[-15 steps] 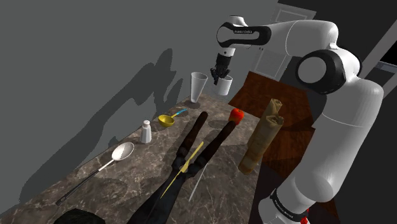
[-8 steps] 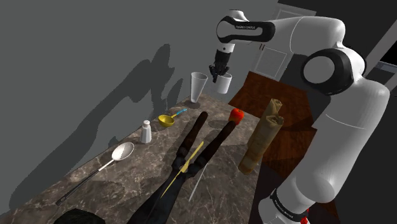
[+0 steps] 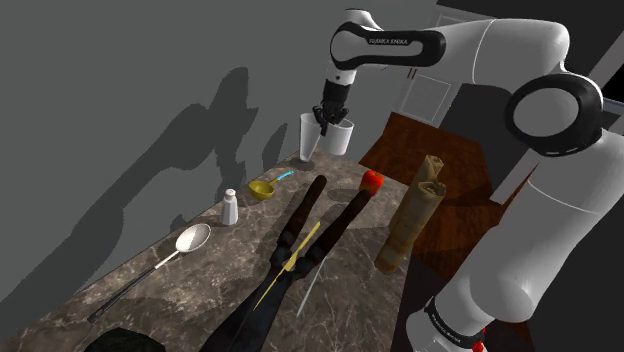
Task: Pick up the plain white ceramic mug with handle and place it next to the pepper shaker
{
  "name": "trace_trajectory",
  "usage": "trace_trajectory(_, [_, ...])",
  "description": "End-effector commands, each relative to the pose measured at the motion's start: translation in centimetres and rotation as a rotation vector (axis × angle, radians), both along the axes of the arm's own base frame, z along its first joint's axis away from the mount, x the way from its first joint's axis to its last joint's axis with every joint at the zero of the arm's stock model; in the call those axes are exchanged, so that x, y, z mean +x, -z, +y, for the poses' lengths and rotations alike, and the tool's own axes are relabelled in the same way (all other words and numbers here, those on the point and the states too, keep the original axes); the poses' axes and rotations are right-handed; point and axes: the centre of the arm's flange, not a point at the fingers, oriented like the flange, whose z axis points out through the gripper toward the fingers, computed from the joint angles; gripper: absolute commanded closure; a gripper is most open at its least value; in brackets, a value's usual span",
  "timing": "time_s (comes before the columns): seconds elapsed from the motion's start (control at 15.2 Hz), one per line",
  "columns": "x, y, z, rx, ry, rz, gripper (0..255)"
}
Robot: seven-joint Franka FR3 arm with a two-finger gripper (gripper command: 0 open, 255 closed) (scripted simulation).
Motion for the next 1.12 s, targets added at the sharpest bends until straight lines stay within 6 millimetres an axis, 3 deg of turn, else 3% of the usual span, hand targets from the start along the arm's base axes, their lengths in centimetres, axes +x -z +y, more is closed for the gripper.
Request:
trace_trajectory(0.0, [-0.8,0.1,2.8,0.0,0.001,0.0,255])
trace_trajectory(1.06, [-5.1,0.1,23.4,0.0,0.001,0.0,255])
